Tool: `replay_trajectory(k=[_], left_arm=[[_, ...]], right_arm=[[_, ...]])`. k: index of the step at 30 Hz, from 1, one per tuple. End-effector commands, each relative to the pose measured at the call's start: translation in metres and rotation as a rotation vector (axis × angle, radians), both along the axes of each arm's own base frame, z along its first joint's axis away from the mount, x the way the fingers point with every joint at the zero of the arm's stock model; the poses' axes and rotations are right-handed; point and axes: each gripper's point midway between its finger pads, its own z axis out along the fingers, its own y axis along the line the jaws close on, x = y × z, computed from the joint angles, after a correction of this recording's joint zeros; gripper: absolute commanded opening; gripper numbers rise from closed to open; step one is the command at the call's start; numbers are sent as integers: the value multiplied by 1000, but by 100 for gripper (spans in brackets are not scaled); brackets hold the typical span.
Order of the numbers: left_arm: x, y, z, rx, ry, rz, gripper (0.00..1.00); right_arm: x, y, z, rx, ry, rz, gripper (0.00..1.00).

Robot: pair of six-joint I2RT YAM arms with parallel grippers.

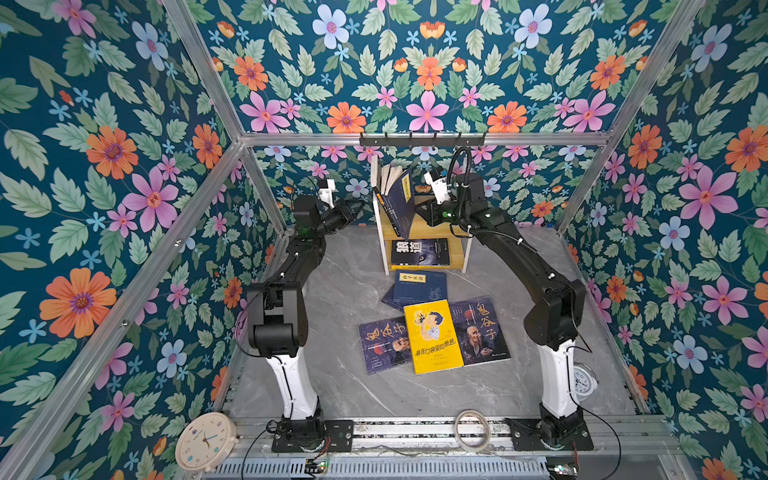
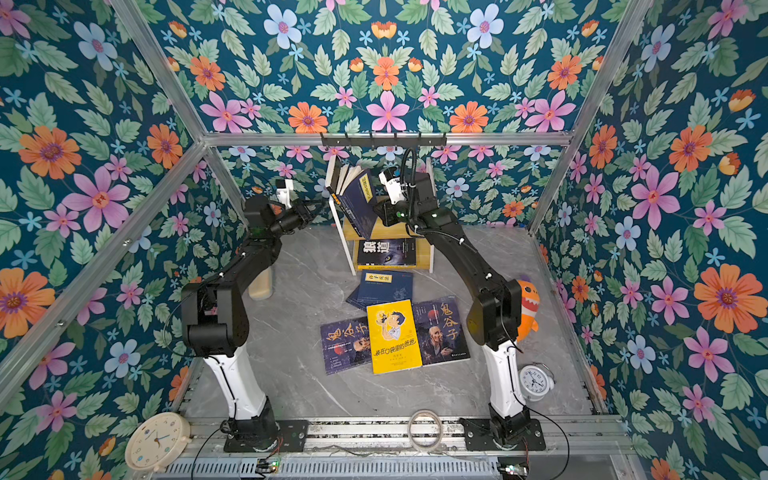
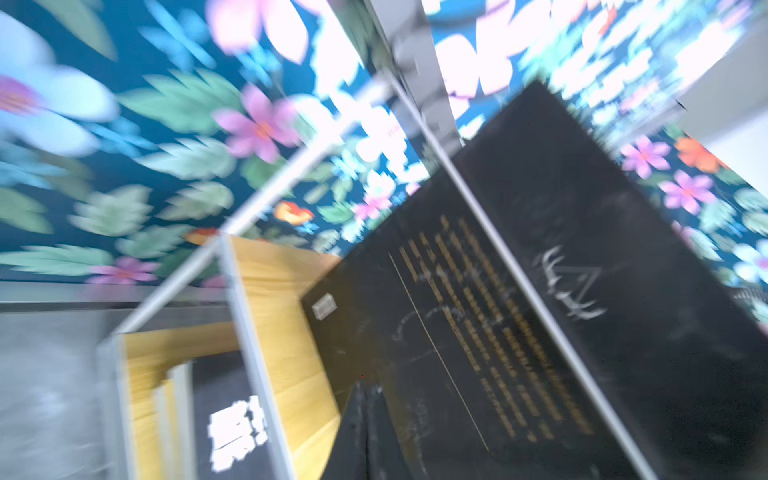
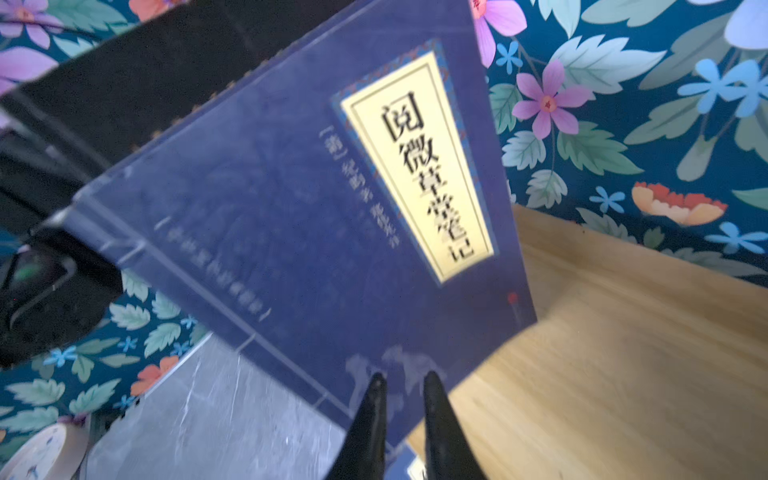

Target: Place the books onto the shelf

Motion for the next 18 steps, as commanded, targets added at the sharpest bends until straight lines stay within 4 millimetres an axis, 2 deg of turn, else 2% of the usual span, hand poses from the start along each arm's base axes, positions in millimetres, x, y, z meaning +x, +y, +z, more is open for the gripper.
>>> replay_trajectory(k=[1, 4, 5, 7, 12, 16, 18], left_arm=[[-3, 25, -1, 62, 35, 112, 6], [-20, 40, 6, 95, 40, 168, 26], [-27, 42, 7, 113, 42, 182, 32], [-43, 45, 6, 145, 40, 209, 41], [-88, 57, -11, 265, 27, 285, 52], [-121, 57, -33, 373, 36, 255, 58], [-133, 56, -44, 411, 27, 238, 64]], right_arm=[[-20, 0, 16, 4, -83, 60, 39], [-42, 2, 15, 31, -92, 118, 66], [-47, 4, 13, 37, -95, 128, 78], [-53, 8, 5, 41, -81, 150, 90], [-53, 18, -23, 19, -49, 186, 88], [-43, 24, -44, 6, -17, 197, 84], [-39, 26, -53, 0, -4, 198, 84]])
